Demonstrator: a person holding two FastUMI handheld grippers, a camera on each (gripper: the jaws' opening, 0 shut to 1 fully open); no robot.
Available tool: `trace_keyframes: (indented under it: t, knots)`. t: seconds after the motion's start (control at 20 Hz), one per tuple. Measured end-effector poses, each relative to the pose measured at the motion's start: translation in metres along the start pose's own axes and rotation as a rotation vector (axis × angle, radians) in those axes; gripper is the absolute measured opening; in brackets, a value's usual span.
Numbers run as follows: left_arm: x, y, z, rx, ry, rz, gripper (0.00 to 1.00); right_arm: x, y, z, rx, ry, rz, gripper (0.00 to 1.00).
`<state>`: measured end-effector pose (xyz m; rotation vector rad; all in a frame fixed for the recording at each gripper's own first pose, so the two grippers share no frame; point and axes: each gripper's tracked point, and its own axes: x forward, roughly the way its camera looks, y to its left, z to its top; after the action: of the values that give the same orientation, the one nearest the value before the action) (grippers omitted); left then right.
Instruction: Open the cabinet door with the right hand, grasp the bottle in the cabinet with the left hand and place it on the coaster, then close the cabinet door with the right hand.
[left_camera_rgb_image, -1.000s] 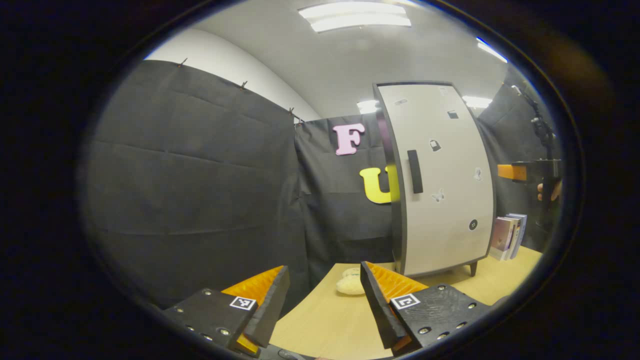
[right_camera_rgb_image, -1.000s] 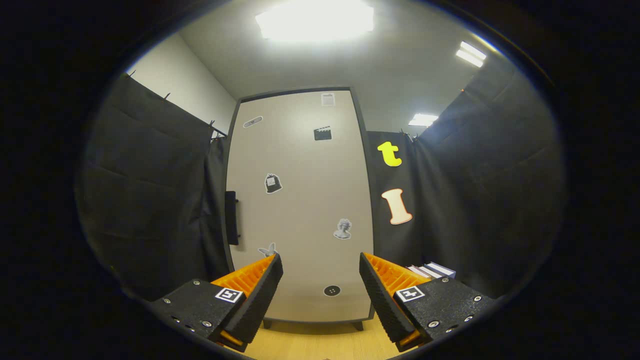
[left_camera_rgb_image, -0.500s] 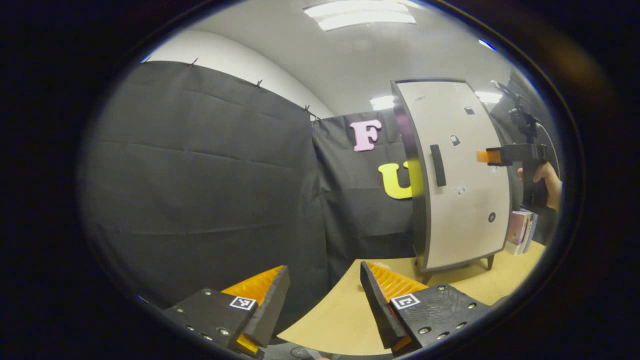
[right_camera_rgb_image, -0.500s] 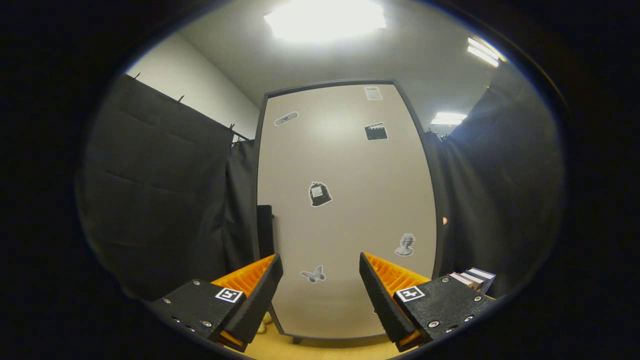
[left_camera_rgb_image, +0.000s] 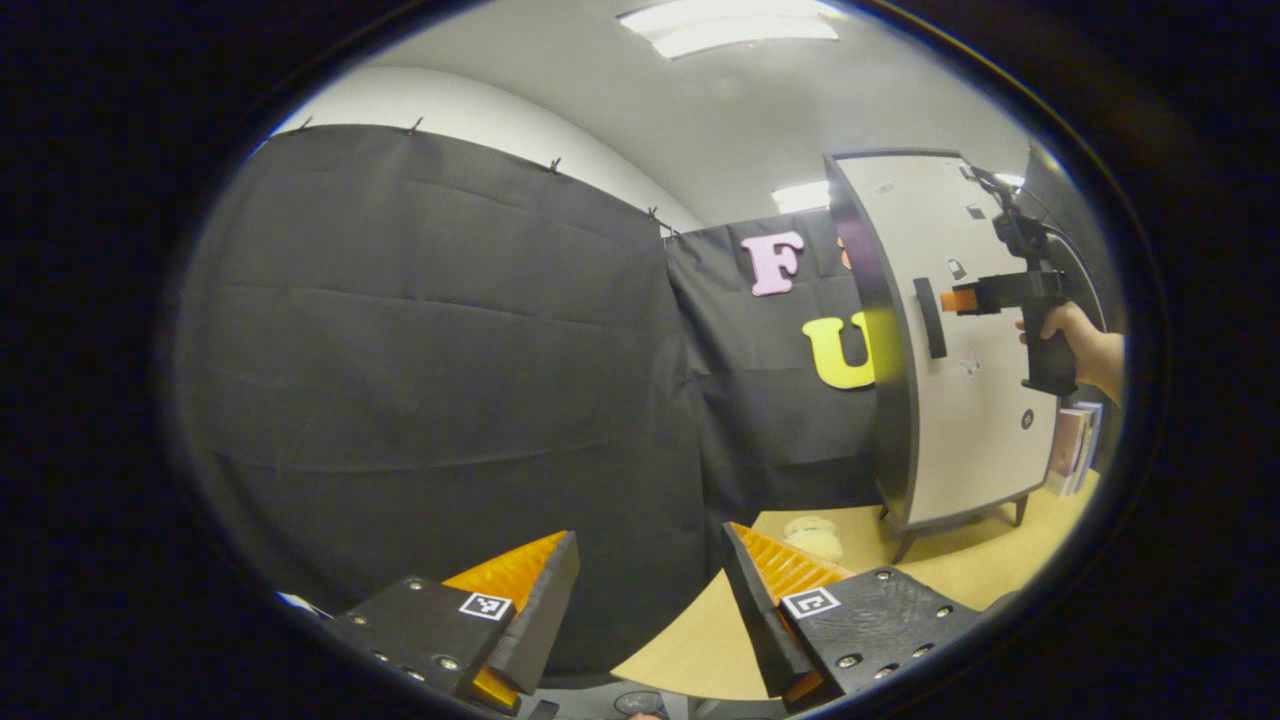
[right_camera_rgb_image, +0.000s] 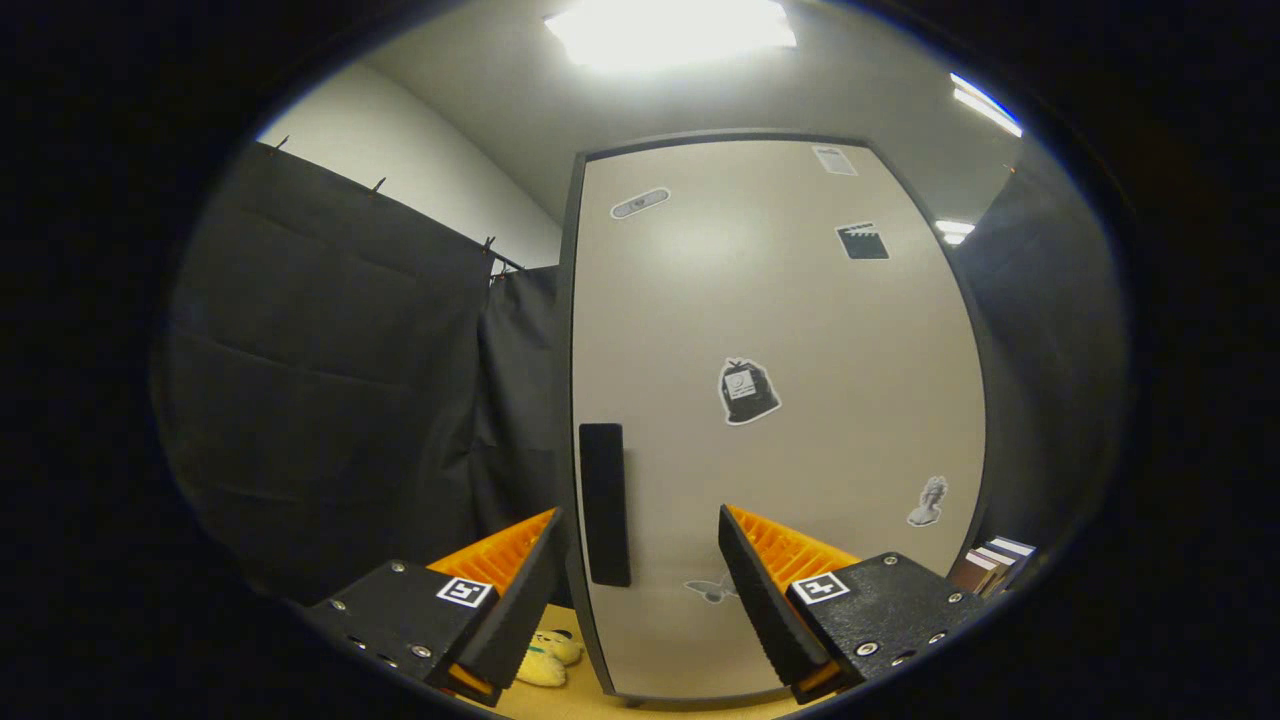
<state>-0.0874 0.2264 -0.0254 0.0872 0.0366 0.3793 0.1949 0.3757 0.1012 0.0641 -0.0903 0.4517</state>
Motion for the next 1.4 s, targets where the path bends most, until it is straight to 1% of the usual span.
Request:
trace_keyframes:
  t: [0.05,0.1,0.15,0.3,0.35,0.4,0.45,0.5,0.55,0.7,0.8,0.85,0.95,1.0,1.05,1.1,1.25,1.3,1.35,1.4]
  knots:
    - [0.001,0.005,0.000,-0.001,0.001,0.008,0.82,0.007,0.004,-0.003,0.000,0.009,0.002,0.89]
    - [0.000,0.010,-0.002,-0.001,0.003,0.015,0.87,0.013,0.008,-0.005,0.002,0.014,0.004,0.88]
    - [-0.001,0.015,-0.005,0.001,0.005,0.022,0.82,0.020,0.012,-0.008,0.001,0.018,0.009,0.82]
    - [0.000,0.027,-0.013,0.006,0.017,0.035,0.82,0.038,0.014,-0.014,-0.028,0.044,-0.005,0.72]
    - [0.000,0.031,-0.014,0.002,0.019,0.040,0.87,0.043,0.015,-0.017,-0.034,0.054,-0.012,0.69]
    - [0.002,0.035,-0.015,-0.004,0.019,0.045,0.82,0.048,0.015,-0.017,-0.038,0.059,-0.022,0.67]
    - [0.002,0.038,-0.015,-0.012,0.020,0.048,0.82,0.051,0.017,-0.020,-0.039,0.076,-0.021,0.63]
    - [0.003,0.040,-0.016,-0.014,0.018,0.052,0.82,0.053,0.019,-0.022,-0.035,0.089,-0.021,0.61]
    - [0.003,0.044,-0.016,-0.015,0.015,0.057,0.82,0.056,0.018,-0.024,-0.029,0.102,-0.027,0.55]
    - [0.005,0.051,-0.022,-0.021,0.027,0.064,0.82,0.063,0.016,-0.029,0.013,0.133,-0.056,0.49]
    - [0.003,0.054,-0.023,-0.033,0.029,0.063,0.82,0.066,0.018,-0.038,0.047,0.182,-0.060,0.46]
    - [0.003,0.054,-0.022,-0.036,0.028,0.061,0.82,0.068,0.020,-0.040,0.048,0.196,-0.064,0.43]
    - [0.004,0.055,-0.023,-0.039,0.026,0.060,0.82,0.066,0.018,-0.040,-0.002,0.233,-0.060,0.33]
    - [0.004,0.054,-0.024,-0.042,0.028,0.058,0.82,0.066,0.018,-0.043,-0.002,0.249,-0.054,0.29]
    - [0.005,0.053,-0.023,-0.046,0.028,0.055,0.82,0.065,0.020,-0.042,0.008,0.249,-0.046,0.23]
    - [0.004,0.054,-0.022,-0.049,0.026,0.053,0.82,0.063,0.020,-0.041,0.015,0.250,-0.039,0.20]
    - [0.003,0.053,-0.015,-0.055,0.005,0.032,0.82,0.062,0.019,-0.041,0.016,0.239,-0.024,0.20]
    - [0.001,0.051,-0.011,-0.060,-0.007,0.020,0.80,0.060,0.019,-0.041,0.021,0.242,-0.015,0.20]
    - [-0.002,0.050,-0.006,-0.065,-0.016,0.010,0.84,0.057,0.020,-0.040,0.027,0.239,-0.006,0.20]
    - [-0.007,0.049,0.000,-0.068,-0.024,0.000,0.82,0.053,0.020,-0.039,0.028,0.245,0.003,0.19]
